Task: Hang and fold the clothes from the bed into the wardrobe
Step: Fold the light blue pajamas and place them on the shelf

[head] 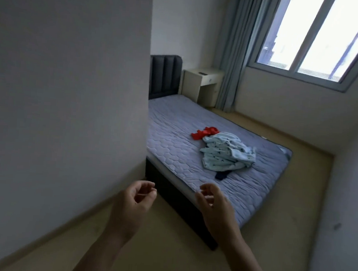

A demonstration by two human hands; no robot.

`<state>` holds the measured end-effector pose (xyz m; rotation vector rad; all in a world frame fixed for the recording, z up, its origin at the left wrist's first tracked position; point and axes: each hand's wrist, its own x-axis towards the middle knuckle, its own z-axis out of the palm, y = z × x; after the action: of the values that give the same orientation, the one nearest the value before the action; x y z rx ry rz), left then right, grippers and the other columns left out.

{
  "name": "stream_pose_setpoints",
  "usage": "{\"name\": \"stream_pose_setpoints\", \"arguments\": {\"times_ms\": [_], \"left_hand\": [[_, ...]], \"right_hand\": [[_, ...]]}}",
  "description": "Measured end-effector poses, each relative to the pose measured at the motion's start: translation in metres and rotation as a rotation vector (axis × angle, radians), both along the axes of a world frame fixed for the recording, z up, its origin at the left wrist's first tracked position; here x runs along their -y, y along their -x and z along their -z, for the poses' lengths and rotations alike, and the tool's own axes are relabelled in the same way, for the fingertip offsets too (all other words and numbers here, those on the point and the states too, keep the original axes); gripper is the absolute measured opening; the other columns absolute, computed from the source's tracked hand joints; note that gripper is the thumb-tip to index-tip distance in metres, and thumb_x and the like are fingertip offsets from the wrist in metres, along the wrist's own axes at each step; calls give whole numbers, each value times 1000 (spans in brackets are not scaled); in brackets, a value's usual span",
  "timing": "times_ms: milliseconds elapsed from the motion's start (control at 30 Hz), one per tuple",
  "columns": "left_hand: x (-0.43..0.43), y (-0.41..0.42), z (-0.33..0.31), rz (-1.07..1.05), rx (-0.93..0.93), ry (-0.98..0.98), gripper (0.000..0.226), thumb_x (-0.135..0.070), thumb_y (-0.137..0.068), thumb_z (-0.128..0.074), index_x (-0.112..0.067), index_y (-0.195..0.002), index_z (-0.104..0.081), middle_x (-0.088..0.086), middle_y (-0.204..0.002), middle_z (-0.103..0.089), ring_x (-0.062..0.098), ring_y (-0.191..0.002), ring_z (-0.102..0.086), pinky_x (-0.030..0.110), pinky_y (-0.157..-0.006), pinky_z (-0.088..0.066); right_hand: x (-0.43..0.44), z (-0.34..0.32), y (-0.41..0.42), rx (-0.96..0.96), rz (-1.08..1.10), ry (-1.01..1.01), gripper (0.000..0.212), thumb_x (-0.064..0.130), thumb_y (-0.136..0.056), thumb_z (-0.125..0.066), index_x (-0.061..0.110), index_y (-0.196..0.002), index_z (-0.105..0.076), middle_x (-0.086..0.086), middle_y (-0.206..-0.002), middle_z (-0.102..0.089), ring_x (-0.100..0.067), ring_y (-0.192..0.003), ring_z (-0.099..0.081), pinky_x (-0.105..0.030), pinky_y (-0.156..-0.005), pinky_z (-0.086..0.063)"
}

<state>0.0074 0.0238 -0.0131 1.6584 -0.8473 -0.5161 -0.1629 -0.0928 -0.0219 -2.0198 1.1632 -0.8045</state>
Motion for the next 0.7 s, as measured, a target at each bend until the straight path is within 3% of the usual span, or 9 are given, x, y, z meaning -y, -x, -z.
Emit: {"name": "stream_pose_setpoints", "arguments": {"times_ms": [200, 367, 567, 700], "left_hand": [[81, 73, 6, 187, -44, -7, 15, -12, -86, -66, -25, -91, -66, -3, -88, -72, 10, -84, -67, 15, -70, -47], [136, 114, 18, 317, -29, -33, 12, -18, -85, -69, -27, -92, -67, -7, -88, -73, 5, -83, -67, 25, -75, -52], [216, 146, 28, 455, -14, -40, 12, -20, -85, -69, -27, -94, -66, -8, -90, -72, -3, -81, -65, 15, -70, -48], [277, 156, 31, 532, -24, -29, 14, -18, -86, -67, -26, -97, -66, -4, -91, -72, 6, -84, -67, 24, -75, -53]], "right_hand": [[49, 5, 94, 12, 162, 8, 15, 33, -93, -59, 25, -106, -59, 14, -94, -63, 3, -80, -61, -11, -63, -47], [78, 12, 144, 23, 272, -7, 13, 31, -92, -62, 24, -102, -60, 12, -91, -65, 1, -77, -62, -11, -62, -49], [132, 15, 177, -13, 379, 0, 9, 28, -91, -63, 22, -97, -60, 5, -89, -67, 0, -76, -62, -6, -59, -43], [181, 15, 193, -57, 446, 21, 9, 30, -91, -62, 22, -96, -60, 8, -87, -66, 0, -76, -62, -8, -61, -44]]}}
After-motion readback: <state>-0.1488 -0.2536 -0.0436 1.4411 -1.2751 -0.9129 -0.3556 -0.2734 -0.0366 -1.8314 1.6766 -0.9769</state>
